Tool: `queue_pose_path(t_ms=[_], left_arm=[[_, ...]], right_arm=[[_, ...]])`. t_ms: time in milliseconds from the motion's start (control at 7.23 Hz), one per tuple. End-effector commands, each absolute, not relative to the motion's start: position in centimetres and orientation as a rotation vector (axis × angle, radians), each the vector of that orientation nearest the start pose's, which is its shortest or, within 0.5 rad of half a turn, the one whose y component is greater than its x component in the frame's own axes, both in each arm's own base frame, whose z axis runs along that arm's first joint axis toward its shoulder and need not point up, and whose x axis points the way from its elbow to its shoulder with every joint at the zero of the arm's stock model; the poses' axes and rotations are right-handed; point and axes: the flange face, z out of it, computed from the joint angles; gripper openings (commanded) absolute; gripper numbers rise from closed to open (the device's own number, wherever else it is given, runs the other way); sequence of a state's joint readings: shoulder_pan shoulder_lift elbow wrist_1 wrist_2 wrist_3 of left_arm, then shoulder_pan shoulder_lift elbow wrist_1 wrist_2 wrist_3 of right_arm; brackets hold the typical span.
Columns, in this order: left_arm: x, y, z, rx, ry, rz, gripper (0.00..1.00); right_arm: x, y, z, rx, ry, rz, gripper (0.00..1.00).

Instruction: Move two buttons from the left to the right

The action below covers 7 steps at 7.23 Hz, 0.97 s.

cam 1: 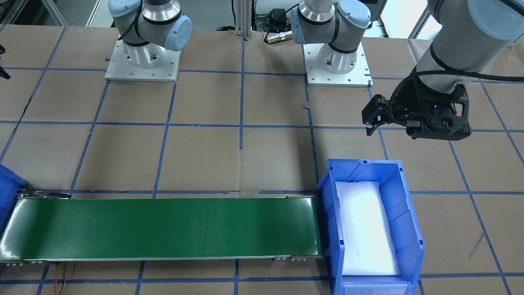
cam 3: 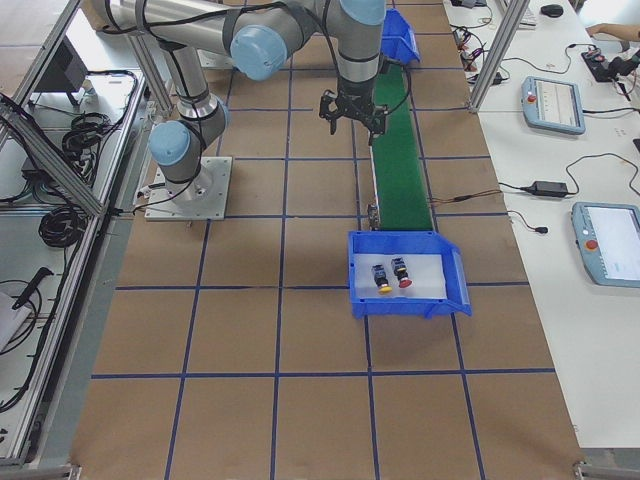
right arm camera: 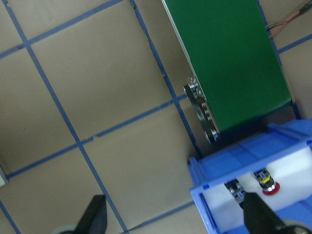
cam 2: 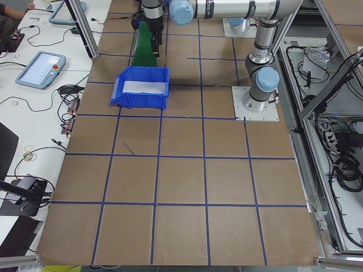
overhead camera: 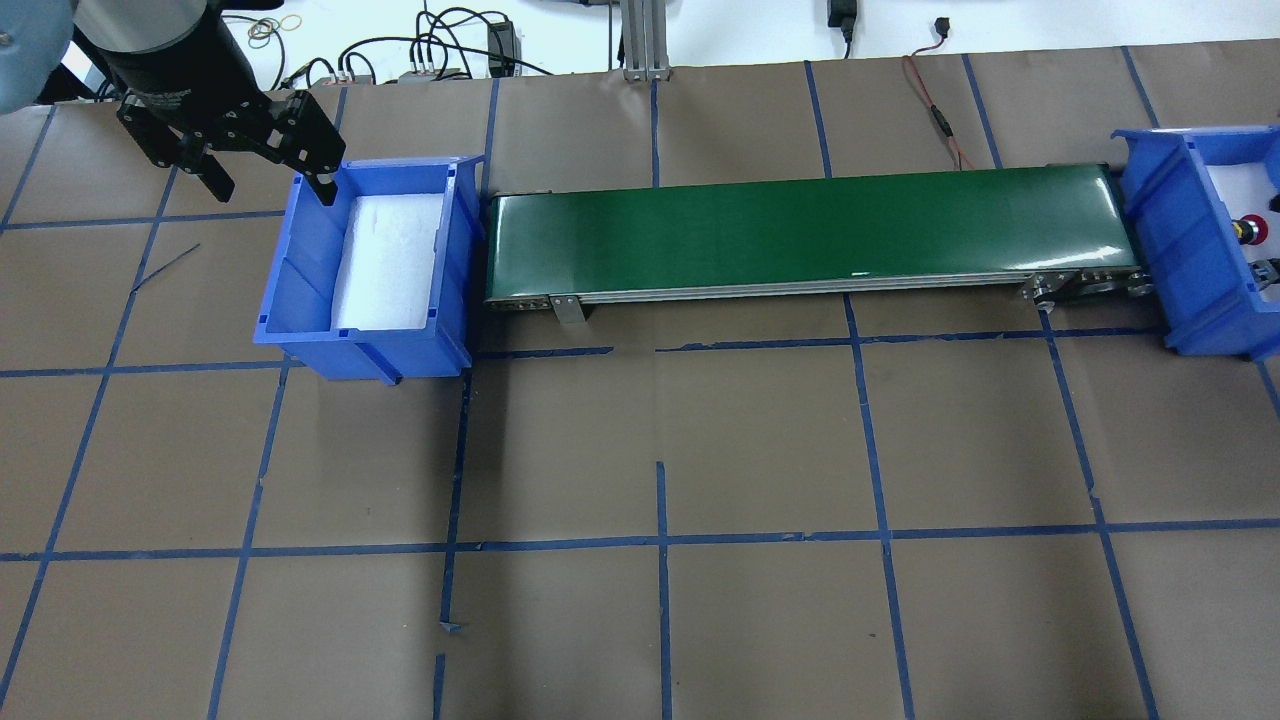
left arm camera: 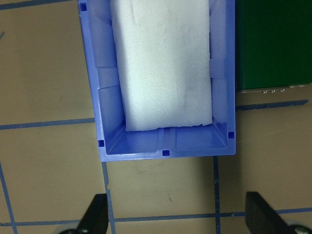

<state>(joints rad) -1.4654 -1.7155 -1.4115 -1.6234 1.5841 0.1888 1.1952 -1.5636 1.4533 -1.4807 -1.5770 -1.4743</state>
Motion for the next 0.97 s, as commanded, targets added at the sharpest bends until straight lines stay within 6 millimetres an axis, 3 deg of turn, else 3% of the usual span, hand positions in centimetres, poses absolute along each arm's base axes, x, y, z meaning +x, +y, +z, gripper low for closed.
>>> queue_pose_path(t_ms=[0,138,415,553,830], left_arm=[[-7.6,-56.0,47.9,0.13,3.159,0.074,1.0],[-7.4,-56.0,48.0,0.128,3.151,0.068,1.0],[-7.5,-56.0,47.7,0.128,3.159,0.069,1.0],[-7.5,-56.2,47.6,0.128,3.159,0.059,1.0],[-7.4,-56.1,47.8,0.13,3.154,0.053,1.0]], right_arm=[[4.6,-51.6,52.9,-1.29,2.925,0.002,1.0],[6.1,-51.5,52.6,-0.908,3.057,-0.019,1.0],[10.8,-50.6,51.3,-0.586,3.157,0.01,1.0],[12.3,-50.5,50.7,-0.343,3.18,0.02,1.0],[13.6,-50.6,50.5,-0.268,3.201,0.0,1.0]])
